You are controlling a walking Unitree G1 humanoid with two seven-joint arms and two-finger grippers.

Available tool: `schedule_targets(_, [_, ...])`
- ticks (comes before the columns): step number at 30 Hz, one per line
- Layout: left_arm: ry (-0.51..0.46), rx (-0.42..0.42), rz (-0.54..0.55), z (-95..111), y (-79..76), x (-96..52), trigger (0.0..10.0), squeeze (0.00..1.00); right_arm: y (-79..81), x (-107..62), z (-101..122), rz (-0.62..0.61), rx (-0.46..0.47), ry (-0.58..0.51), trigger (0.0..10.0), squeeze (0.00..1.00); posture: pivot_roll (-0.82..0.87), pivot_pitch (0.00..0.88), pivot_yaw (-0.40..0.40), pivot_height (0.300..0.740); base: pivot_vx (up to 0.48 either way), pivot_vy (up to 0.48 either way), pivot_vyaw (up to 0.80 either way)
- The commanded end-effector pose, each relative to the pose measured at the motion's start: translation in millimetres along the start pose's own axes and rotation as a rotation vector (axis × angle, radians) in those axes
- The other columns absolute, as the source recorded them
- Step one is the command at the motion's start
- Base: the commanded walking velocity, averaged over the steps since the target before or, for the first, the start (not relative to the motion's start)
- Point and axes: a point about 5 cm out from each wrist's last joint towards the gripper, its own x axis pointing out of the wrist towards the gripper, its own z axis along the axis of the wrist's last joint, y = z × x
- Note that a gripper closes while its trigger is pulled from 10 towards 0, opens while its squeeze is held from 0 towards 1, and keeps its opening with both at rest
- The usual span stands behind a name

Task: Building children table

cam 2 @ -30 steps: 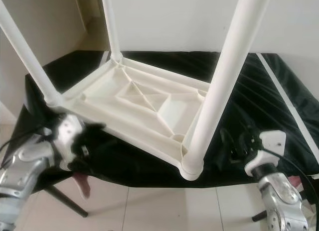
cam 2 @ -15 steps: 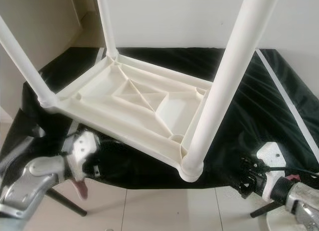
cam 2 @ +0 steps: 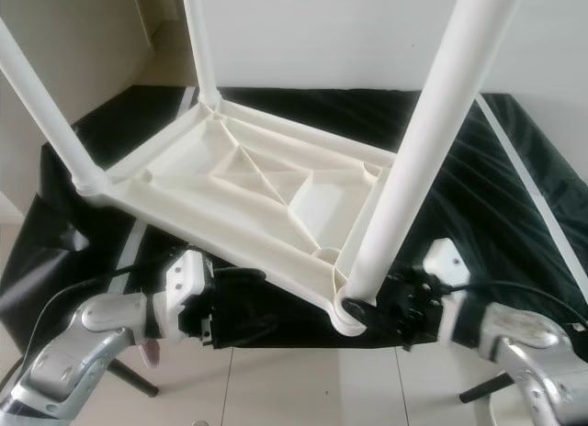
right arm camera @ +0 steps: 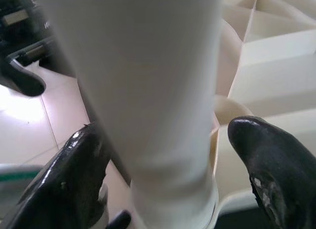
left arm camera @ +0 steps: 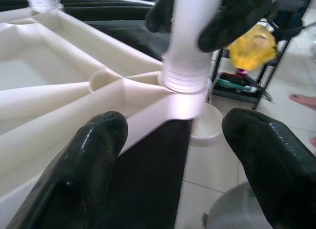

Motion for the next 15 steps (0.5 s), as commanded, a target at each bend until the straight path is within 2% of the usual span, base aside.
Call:
schedule_targets(1, [-0.001,0.009,0.077,3,1.8,3.7,10.0,0.00,-1.6,7.5,-5,-0.011,-0.003,0.007,10.0,0.00,-0.02,0.053,-0.028,0.740,0.000,0.000,0.00])
schedule_targets(4, [-0.047,0.018,0.096,8,0.1,14.8,10.0,0.00,-6.7,26.4,-8,-0.040,0.013,-0.031,10.0,0.00,0.00,0.066,-0.033,0.740,0.000,0.000,0.00])
schedule_targets(6, [-0.078,0.002,0.116,10,-0.6,21.2,10.0,0.00,-11.9,33.0,-9,-0.065,0.021,-0.045,10.0,0.00,0.00,0.072,-0.035,0.740,0.000,0.000,0.00])
schedule_targets(11, [-0.091,-0.009,0.150,12,0.4,28.4,10.0,0.00,-20.3,38.4,-11,-0.095,0.024,-0.061,10.0,0.00,0.01,0.084,-0.035,0.740,0.000,0.000,0.00])
schedule_targets(13, [-0.088,-0.057,0.183,11,2.0,38.3,10.0,0.00,-29.3,42.8,-11,-0.113,0.019,-0.069,10.0,0.00,0.01,0.096,-0.038,0.740,0.000,0.000,0.00])
schedule_targets(15, [-0.092,-0.045,0.200,11,-0.9,47.2,10.0,0.00,-40.3,45.0,-14,-0.147,0.000,-0.061,10.0,0.00,0.01,0.099,-0.043,0.740,0.000,0.000,0.00])
